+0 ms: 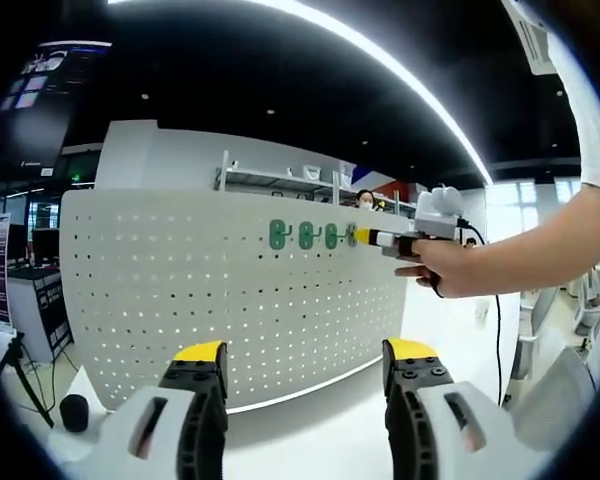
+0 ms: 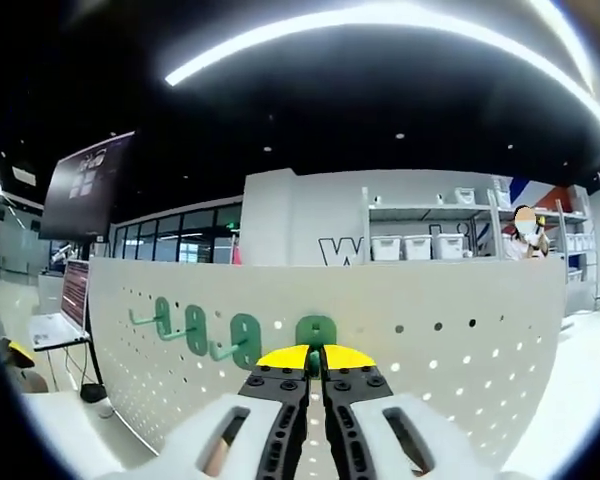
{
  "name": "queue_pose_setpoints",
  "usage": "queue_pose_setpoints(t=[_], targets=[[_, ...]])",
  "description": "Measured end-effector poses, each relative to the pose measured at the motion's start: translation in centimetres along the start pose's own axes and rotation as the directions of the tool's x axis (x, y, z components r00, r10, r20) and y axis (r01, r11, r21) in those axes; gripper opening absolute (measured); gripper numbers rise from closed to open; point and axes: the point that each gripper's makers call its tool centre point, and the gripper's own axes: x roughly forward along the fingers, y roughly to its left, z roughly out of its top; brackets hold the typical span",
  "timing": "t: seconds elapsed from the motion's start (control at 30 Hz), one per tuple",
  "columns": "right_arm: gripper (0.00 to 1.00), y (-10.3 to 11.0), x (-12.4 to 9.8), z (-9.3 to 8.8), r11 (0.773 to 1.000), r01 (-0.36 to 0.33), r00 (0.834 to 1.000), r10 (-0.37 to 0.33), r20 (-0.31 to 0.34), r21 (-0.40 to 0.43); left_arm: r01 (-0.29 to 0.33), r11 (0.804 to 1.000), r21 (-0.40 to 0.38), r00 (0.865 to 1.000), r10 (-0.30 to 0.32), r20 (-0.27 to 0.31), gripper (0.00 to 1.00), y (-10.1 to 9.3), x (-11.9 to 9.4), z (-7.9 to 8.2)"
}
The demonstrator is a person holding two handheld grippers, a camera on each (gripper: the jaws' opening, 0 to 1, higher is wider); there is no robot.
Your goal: Insert the hook assembly into the mounting plate slot until the hook locks in place.
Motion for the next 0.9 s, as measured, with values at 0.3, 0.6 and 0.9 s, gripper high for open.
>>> queue_pose_setpoints(t=[0.3,0.6,0.9], targets=[[0.02,-0.1,0.0,-0.1,0.999,0.029,1.000,-0.029,-0.005,-0.045,-0.003,1.000,0.008,1.000,0.003,-0.003,0.65,0.0,0.0,0.0],[0.15,0.0,-0.5,-0.3,1.000,0.007,1.000,-0.007,-0.014,-0.016,-0.011,1.000,0.009,1.000,0.011,0.000,0.65,0.2,-0.1,0.0],[0.31,0.3,-1.6,0.6,0.997,-0.048,0.998,0.045,0.051,0.062,-0.014,1.000,-0.003,1.000,0.014,0.004,0.65,0.3,-0.1,0.0]])
